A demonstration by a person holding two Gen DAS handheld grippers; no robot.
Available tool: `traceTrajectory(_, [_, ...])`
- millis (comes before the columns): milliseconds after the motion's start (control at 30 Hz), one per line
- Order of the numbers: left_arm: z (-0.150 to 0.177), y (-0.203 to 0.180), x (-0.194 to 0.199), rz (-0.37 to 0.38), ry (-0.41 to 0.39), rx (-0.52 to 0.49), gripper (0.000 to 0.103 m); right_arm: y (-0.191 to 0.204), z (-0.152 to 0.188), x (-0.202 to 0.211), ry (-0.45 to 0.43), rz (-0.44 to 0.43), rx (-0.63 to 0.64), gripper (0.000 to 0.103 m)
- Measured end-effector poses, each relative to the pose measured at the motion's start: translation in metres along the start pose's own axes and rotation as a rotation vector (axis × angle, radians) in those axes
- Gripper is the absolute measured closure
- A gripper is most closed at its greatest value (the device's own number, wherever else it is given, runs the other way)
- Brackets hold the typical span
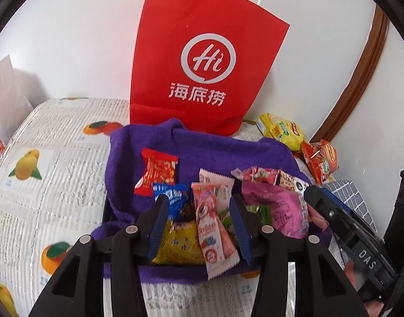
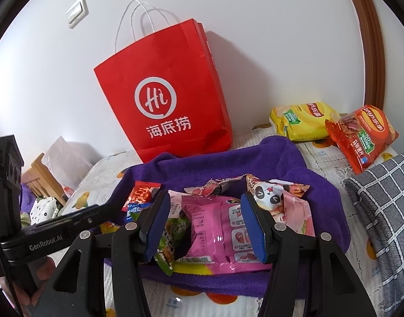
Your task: Organize snacks
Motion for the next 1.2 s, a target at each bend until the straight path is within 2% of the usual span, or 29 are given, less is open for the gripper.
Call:
traceTrajectory(167, [0.019, 0.001, 0.017, 0.013, 0.016, -0.004, 0.055, 0.006, 0.012, 0.023, 0.003, -0.006, 0.002, 0.047])
traceTrajectory(367, [0.042, -0.013, 0.047, 0.035, 0.021, -0.04, 0.052, 0.018, 0.035, 0.077, 0.027, -0.001, 0.009, 0.044])
traceTrajectory(600, [0.064, -0.04, 0.101, -0.006, -0.026, -0.139, 0.039, 0.028, 0.051, 0.143, 0.038, 0.116, 0.058, 0.031])
traceTrajectory(833, [0.078, -0.054, 0.155, -0.043, -0.08, -0.17, 0.026, 0.02, 0.071, 0.192, 0.063, 0.195, 0.006, 0.031])
traceTrajectory(867, [0.08, -0.057, 0.164, -0.042, -0.09, -0.173, 0.023, 0.021, 0.074, 0.196, 0.061, 0.2, 0.004, 0.029])
traceTrajectory(1033, [0.088, -0.065, 0.195, -0.08, -0.129, -0.207, 0.015, 0.025, 0.085, 0.229, 0.026, 0.223, -0.005, 0.007])
traceTrajectory(1100, [0.092, -0.068, 0.205, -0.095, -0.135, -0.218, 0.012, 0.029, 0.088, 0.244, 0.006, 0.222, 0.001, 0.002])
traceTrajectory(1200, [0.098, -0.074, 0.219, -0.088, -0.138, -0.22, 0.009, 0.033, 0.091, 0.258, 0.002, 0.256, 0.029, 0.001])
Point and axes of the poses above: each gripper's, at about its wrist camera, not at the fingertips, and x roughly against the way its jaws point, y to its left, z to its underside, the point moved 10 cm from there along -x, roughly the way its jaws point, and after that the axes turned 3 degrees about -x, right-handed, at the moved point
